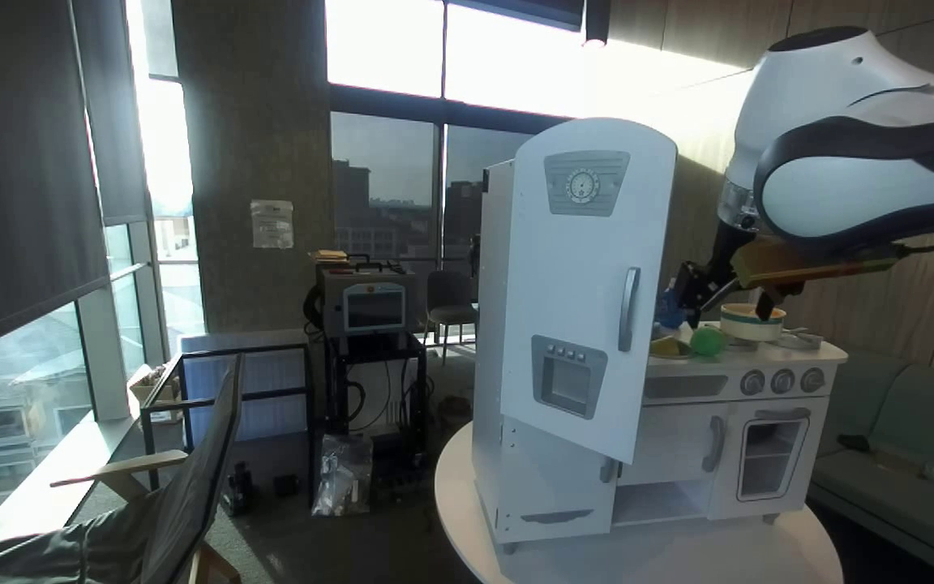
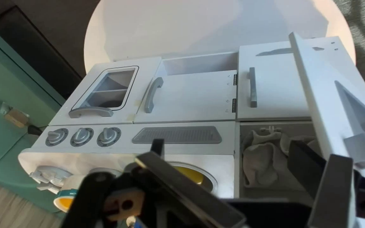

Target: Open the cabinets

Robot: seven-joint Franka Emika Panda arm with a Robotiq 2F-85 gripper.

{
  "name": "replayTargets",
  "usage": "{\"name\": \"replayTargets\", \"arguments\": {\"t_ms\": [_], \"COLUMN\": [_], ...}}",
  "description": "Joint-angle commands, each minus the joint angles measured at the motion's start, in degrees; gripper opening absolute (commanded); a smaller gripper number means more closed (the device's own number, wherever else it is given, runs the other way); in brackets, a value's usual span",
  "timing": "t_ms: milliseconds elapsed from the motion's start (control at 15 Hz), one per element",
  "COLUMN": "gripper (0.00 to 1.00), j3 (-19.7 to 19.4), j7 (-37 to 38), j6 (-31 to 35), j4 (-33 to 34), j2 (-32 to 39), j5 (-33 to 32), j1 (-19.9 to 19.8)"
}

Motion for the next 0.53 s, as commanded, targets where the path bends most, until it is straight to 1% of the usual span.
{"name": "replayTargets", "arguments": {"t_ms": [0, 133, 200, 267, 467], "gripper": [1.00, 1.00, 1.00, 1.00, 1.00], "j3": [-3.35, -4.25, -4.42, -4.25, -2.07], "j7": [-1.26, -0.65, -0.12, 0.02, -0.56], "j6": [5.13, 7.56, 9.16, 10.41, 12.26], "j4": [0.44, 1.62, 2.09, 2.44, 3.36], "j2": [-0.38, 2.45, 3.90, 5.04, 8.22], "j5": [-2.19, -3.13, -2.35, -1.48, 0.35], "j1": [-3.05, -4.99, -4.96, -4.77, -2.63]}}
